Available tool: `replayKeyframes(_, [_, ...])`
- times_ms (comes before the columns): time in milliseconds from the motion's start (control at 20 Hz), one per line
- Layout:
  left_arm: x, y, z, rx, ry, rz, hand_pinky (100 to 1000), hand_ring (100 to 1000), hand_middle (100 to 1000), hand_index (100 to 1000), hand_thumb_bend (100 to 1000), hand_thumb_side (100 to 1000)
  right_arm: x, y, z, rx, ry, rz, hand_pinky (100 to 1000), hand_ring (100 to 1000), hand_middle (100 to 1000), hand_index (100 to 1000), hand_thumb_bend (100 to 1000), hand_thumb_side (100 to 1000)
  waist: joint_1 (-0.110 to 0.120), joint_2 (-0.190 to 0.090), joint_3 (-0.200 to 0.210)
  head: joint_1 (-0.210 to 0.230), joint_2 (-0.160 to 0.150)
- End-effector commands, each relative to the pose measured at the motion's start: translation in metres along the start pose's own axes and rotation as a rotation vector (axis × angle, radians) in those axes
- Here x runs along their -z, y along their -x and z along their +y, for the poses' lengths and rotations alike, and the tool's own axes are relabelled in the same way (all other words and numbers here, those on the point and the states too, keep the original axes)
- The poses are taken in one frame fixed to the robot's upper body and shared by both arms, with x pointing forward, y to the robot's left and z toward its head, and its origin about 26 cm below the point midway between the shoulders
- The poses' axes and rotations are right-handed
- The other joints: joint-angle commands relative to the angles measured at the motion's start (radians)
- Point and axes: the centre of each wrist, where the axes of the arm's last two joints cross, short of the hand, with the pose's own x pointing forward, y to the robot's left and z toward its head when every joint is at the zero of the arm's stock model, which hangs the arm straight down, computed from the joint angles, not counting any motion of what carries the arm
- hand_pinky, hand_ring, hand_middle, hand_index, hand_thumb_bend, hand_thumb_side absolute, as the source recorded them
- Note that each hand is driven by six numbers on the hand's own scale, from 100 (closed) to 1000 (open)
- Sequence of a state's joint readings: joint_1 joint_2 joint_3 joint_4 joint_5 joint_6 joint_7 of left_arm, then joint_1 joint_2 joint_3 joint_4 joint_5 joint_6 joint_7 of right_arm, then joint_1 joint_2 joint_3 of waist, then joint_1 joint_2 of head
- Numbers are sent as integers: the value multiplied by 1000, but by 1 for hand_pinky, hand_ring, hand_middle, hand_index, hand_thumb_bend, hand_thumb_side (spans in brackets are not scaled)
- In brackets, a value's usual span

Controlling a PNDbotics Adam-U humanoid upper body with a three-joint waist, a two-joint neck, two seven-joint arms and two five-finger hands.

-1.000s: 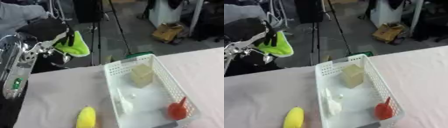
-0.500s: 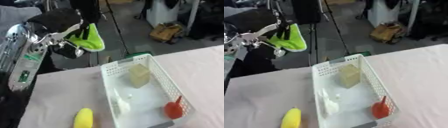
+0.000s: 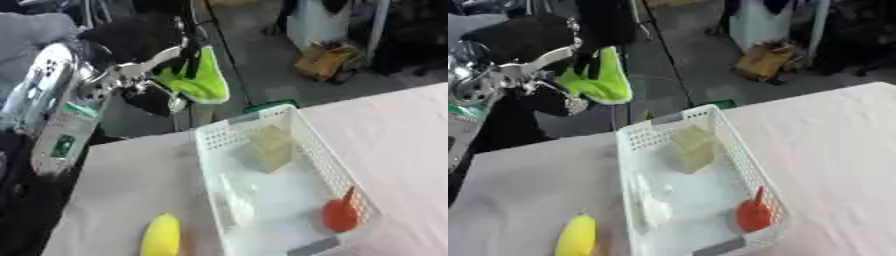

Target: Pick up objects on the table and place them in the box.

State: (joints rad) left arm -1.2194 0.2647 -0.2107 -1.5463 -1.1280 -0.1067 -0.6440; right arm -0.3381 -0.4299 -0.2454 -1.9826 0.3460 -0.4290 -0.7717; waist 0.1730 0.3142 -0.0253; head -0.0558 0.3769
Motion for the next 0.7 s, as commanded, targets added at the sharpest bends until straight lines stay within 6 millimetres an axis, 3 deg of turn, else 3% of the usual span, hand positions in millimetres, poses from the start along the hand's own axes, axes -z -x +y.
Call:
replayKeyframes(50, [5,-4,11,39,-44,-8,100,338,397,522,478,100,11,-4,1,27,5,-48,900,864,667,750,100,1000,-8,-23,-2,5,3])
replayKeyframes(100, [6,-5,10,43,-48,-9,100,345,404,522,539,100,11,-4,1,27,5,-47,900,864,667,750,100,1000,-8,-23,-3,6,2])
replayKeyframes(250, [13,-11,7,33,-74,19,100,353,413,523,601,100,13,-5,3,39,13,-47,900,865,667,750,100,1000,-12,-19,-14,48,-11])
replayKeyframes(450, [21,-20,0,40,-97,62,100,356,416,522,627,100,14,-5,4,48,20,-46,900,864,667,750,100,1000,-13,-14,-25,83,-18])
replayKeyframes(700, [30,-36,-10,78,-117,60,100,354,413,522,615,100,15,-6,6,57,25,-46,899,864,667,750,100,1000,-15,-10,-34,96,-12])
